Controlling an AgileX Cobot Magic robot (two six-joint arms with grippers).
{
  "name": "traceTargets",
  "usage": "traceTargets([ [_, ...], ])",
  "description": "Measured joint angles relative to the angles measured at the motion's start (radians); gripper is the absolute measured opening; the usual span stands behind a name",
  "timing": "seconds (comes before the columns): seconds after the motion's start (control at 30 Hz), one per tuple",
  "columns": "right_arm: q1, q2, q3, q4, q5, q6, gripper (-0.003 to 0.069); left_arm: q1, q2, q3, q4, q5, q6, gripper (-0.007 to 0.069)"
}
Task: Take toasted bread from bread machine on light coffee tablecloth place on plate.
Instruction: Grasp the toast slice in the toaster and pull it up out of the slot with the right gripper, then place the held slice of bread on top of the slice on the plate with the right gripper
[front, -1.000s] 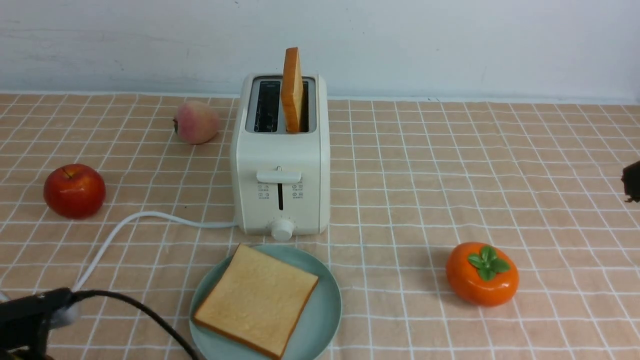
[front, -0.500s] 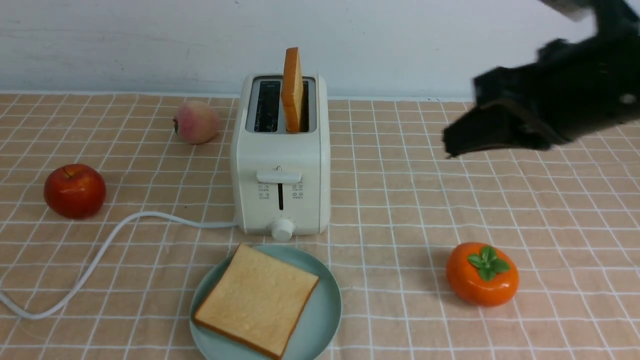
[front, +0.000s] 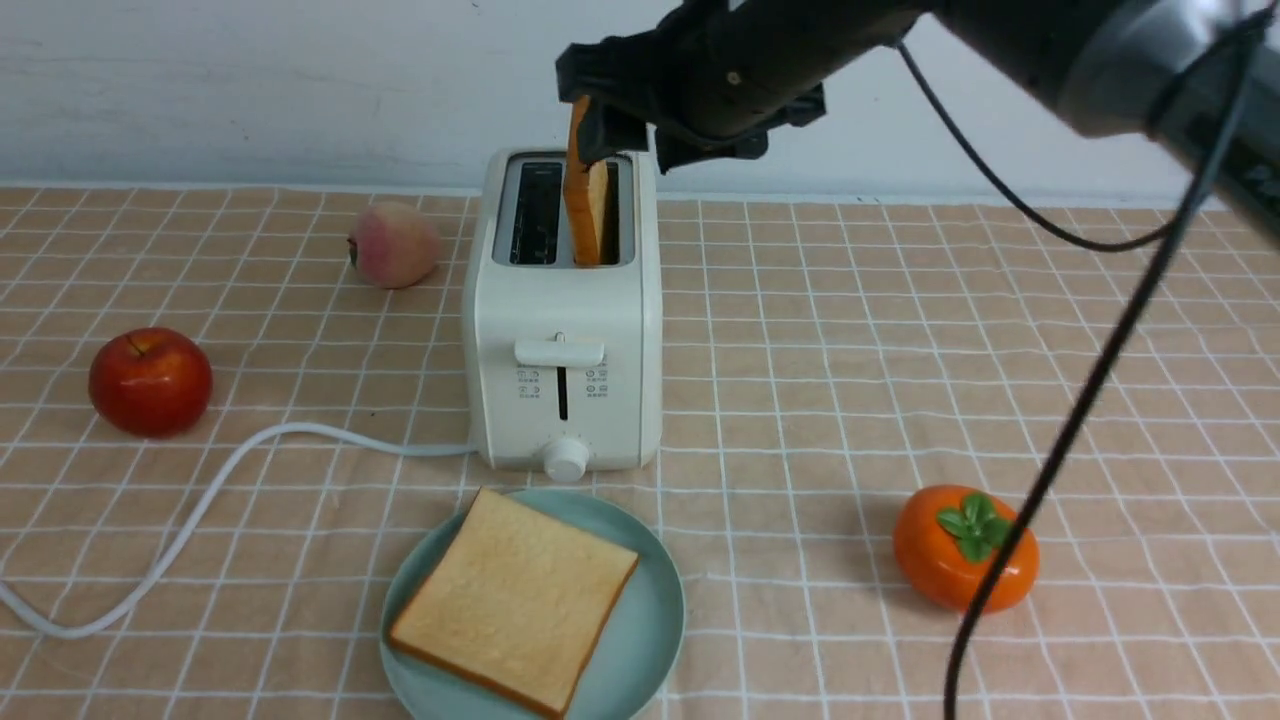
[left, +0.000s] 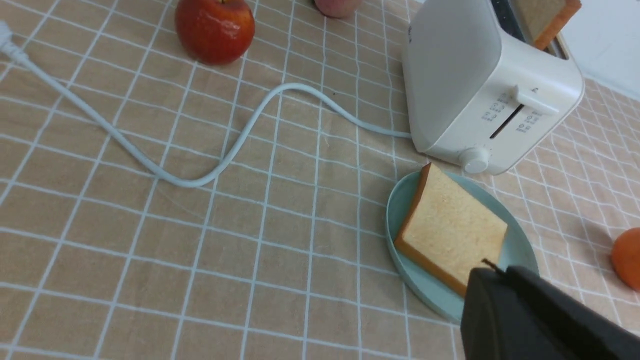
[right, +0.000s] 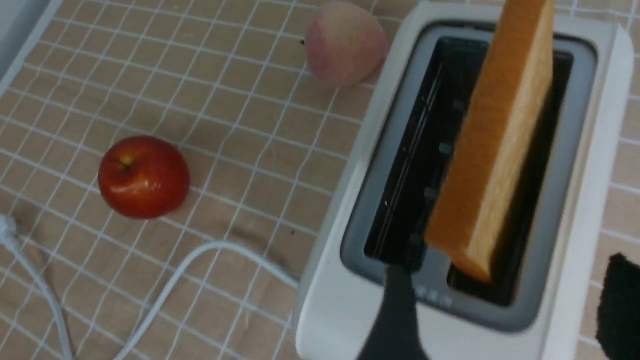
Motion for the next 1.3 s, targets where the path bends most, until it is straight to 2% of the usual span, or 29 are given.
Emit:
traceTargets([
  [0.1, 0.000, 0.099, -0.068, -0.011, -0.041, 0.001, 0.0638, 0.000, 0.000, 0.000, 0.003, 0.024, 0.000, -0.0014],
  [0.2, 0.000, 0.151, -0.079, -0.049, -0.080, 0.002, 0.0659, 0.000, 0.000, 0.000, 0.004, 0.035, 0.000, -0.0014],
  [0.27, 0.000, 0.174, -0.079, -0.074, -0.091, 0.004, 0.0634, 0.000, 0.000, 0.000, 0.004, 0.035, 0.000, -0.0014],
  [0.33, 0.000, 0.180, -0.081, -0.104, -0.103, 0.004, 0.0543, 0.000, 0.000, 0.000, 0.008, 0.034, 0.000, -0.0014],
  [0.37, 0.000, 0.180, -0.086, -0.116, -0.100, 0.004, 0.0466, 0.000, 0.000, 0.000, 0.009, 0.034, 0.000, -0.0014],
  [0.47, 0.000, 0.165, -0.110, -0.127, -0.071, -0.005, 0.0144, 0.000, 0.000, 0.000, 0.020, 0.023, 0.000, -0.0014],
  [0.5, 0.000, 0.153, -0.125, -0.127, -0.051, -0.012, 0.0090, 0.000, 0.000, 0.001, 0.024, 0.017, 0.000, -0.0014],
  [0.73, 0.000, -0.091, -0.247, -0.127, 0.078, -0.062, 0.0099, 0.000, 0.000, 0.001, 0.050, -0.069, 0.000, -0.0014],
  [0.93, 0.000, -0.408, -0.270, -0.161, 0.345, -0.098, 0.0099, 0.000, 0.000, 0.001, 0.063, -0.197, 0.000, -0.0014],
  [1.03, 0.000, -0.496, -0.239, -0.198, 0.363, -0.113, 0.0099, 0.000, 0.000, 0.001, 0.066, -0.242, 0.000, -0.0014],
  [1.2, 0.000, -0.677, 0.009, -0.198, 0.363, -0.122, 0.0099, 0.000, 0.000, 0.001, 0.071, -0.321, 0.000, -0.0014],
  [1.3, 0.000, -0.806, 0.366, -0.072, 0.362, -0.133, 0.0099, 0.000, 0.000, 0.001, 0.073, -0.337, 0.000, -0.0014],
])
